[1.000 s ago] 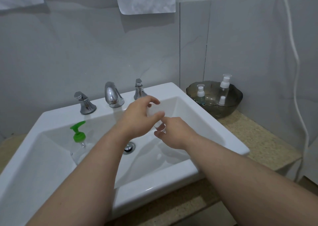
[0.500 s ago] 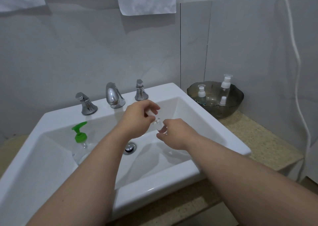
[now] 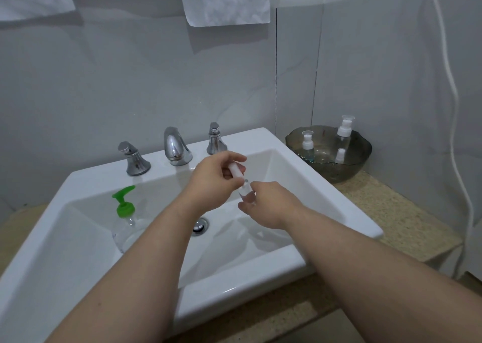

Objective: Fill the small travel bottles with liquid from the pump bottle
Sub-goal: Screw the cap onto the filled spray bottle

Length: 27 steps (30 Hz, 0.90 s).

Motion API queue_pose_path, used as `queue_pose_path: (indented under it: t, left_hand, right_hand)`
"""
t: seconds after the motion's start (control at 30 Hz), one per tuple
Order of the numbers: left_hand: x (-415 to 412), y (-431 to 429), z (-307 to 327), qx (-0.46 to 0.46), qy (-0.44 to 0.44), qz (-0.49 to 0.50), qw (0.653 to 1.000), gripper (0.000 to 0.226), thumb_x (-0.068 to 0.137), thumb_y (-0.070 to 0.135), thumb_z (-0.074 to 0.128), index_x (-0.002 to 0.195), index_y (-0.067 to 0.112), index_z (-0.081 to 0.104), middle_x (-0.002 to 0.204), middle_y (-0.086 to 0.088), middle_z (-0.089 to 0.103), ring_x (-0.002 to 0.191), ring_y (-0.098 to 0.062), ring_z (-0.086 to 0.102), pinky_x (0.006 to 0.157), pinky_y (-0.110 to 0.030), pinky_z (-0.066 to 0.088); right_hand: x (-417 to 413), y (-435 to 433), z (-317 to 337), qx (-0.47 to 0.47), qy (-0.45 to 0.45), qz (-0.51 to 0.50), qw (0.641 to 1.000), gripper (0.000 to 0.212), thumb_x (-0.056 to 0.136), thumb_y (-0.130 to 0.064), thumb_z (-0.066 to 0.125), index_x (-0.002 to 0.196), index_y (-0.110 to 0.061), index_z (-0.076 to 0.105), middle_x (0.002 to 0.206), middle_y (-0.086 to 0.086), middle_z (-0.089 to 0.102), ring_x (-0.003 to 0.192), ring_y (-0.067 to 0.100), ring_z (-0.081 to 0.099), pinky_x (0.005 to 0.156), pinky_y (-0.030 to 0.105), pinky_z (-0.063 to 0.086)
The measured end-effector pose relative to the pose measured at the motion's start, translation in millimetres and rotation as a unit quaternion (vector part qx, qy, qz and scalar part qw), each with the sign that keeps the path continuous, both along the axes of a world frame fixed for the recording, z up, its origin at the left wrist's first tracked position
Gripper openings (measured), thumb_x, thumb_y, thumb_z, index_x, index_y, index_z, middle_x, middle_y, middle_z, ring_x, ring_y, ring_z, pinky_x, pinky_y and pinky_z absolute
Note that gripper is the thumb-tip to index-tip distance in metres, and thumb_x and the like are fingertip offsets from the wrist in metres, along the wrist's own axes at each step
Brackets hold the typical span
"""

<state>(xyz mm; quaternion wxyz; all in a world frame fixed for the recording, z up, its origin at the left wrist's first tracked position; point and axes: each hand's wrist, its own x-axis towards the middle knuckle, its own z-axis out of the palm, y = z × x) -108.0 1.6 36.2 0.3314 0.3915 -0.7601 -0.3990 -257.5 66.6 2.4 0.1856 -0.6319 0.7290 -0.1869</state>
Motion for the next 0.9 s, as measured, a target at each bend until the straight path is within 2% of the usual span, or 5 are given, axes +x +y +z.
queue_pose_path:
  t: [0.13, 0.4, 0.6, 0.73, 0.9]
  left_hand:
    - [-1, -3, -3, -0.023, -0.010, 0.048, 0.999, 0.028, 0.085, 0.015, 0.085, 0.106, 0.028, 0.071, 0.087, 0.005, 0.073, 0.080, -0.009, 0.071, 0.074, -0.029, 0.055]
    - [9, -7, 4, 0.004, 0.029, -0.020, 0.999, 0.028, 0.086, -0.001, 0.081, 0.103, 0.021, 0.075, 0.097, -0.019, 0.078, 0.097, -0.033, 0.076, 0.096, -0.045, 0.060]
    - [4, -11, -4, -0.047, -0.005, 0.020, 0.999, 0.029, 0.085, 0.015, 0.086, 0.108, 0.029, 0.075, 0.074, 0.007, 0.072, 0.067, -0.006, 0.064, 0.072, -0.025, 0.052]
    - [2, -13, -9, -0.040, -0.011, 0.024, 0.999, 0.037, 0.084, 0.018, 0.087, 0.117, 0.027, 0.071, 0.075, 0.008, 0.070, 0.068, -0.003, 0.063, 0.070, -0.018, 0.048]
    - [0, -10, -8, -0.051, -0.022, 0.039, 0.998, 0.033, 0.090, 0.038, 0.079, 0.120, 0.033, 0.066, 0.089, 0.015, 0.078, 0.087, 0.005, 0.069, 0.078, -0.015, 0.048]
  right_hand:
    - [0, 1, 1, -0.007, -0.001, 0.002, 1.000, 0.024, 0.096, -0.049, 0.056, 0.099, -0.026, 0.053, 0.113, -0.011, 0.065, 0.104, 0.019, 0.061, 0.086, 0.038, 0.052]
    - [2, 3, 2, 0.001, -0.110, 0.033, 0.993, 0.032, 0.094, -0.046, 0.064, 0.077, -0.022, 0.051, 0.078, -0.007, 0.054, 0.072, 0.013, 0.053, 0.067, 0.030, 0.042]
    - [2, 2, 5, -0.063, -0.109, 0.008, 0.992, 0.037, 0.088, -0.045, 0.071, 0.093, -0.009, 0.067, 0.089, 0.003, 0.065, 0.083, 0.021, 0.061, 0.070, 0.031, 0.047]
    - [1, 3, 4, -0.067, -0.117, -0.008, 0.991, 0.026, 0.089, -0.034, 0.072, 0.103, -0.015, 0.062, 0.085, -0.015, 0.054, 0.076, 0.003, 0.054, 0.063, 0.020, 0.039]
    - [2, 2, 3, -0.059, -0.105, -0.014, 0.993, 0.023, 0.086, -0.031, 0.069, 0.101, -0.021, 0.053, 0.097, -0.008, 0.058, 0.082, 0.011, 0.056, 0.063, 0.024, 0.041]
